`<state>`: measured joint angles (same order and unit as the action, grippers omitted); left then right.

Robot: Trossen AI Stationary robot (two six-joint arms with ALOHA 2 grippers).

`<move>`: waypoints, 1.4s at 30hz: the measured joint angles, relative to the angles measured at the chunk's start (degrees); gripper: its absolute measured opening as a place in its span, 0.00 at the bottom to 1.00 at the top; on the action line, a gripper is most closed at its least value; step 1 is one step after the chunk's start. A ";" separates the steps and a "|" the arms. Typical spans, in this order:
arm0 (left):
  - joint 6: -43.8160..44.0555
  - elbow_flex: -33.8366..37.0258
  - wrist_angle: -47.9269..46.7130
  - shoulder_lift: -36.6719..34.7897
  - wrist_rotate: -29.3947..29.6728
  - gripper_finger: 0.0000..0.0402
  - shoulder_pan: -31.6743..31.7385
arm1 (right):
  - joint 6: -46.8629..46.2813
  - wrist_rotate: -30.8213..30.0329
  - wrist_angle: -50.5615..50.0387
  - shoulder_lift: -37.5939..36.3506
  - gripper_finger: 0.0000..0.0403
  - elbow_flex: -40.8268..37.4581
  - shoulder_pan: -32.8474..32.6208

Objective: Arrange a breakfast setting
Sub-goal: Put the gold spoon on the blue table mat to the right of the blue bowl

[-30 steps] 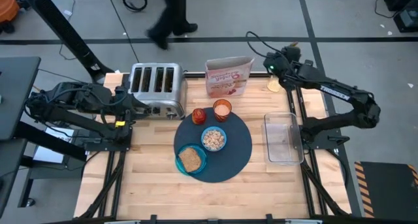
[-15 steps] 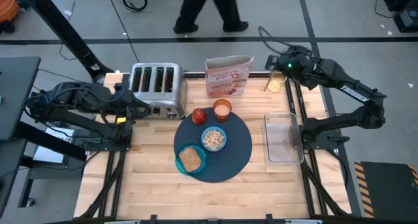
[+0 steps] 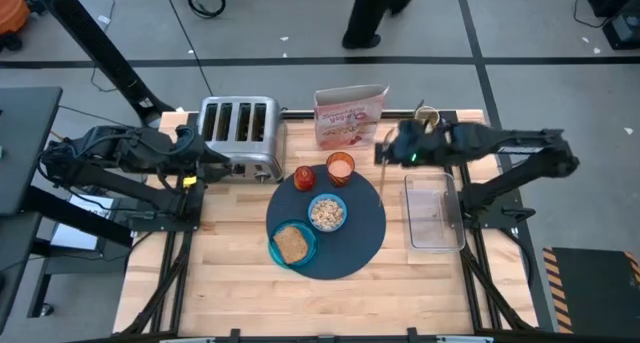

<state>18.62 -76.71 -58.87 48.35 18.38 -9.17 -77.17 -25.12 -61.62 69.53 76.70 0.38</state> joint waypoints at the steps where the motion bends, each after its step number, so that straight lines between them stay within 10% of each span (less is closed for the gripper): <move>1: 0.25 0.00 -0.02 -0.01 0.04 0.36 0.00 | -1.75 0.32 -0.07 1.10 0.04 0.00 -2.08; 15: -1.73 0.00 -1.05 0.44 -2.87 0.36 -0.08 | -18.98 11.06 0.63 19.44 0.04 -0.05 -14.35; 25: -4.20 0.00 -0.98 0.38 -7.18 0.36 -0.09 | -17.74 21.63 7.35 24.46 0.04 -5.58 -11.19; 42: -4.45 -0.02 -0.99 0.40 -7.36 0.36 -0.07 | -13.19 20.30 14.27 31.34 0.04 -11.72 -3.40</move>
<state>14.17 -76.73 -59.86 48.75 11.03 -9.23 -90.37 -4.82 -47.36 100.87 64.98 -3.03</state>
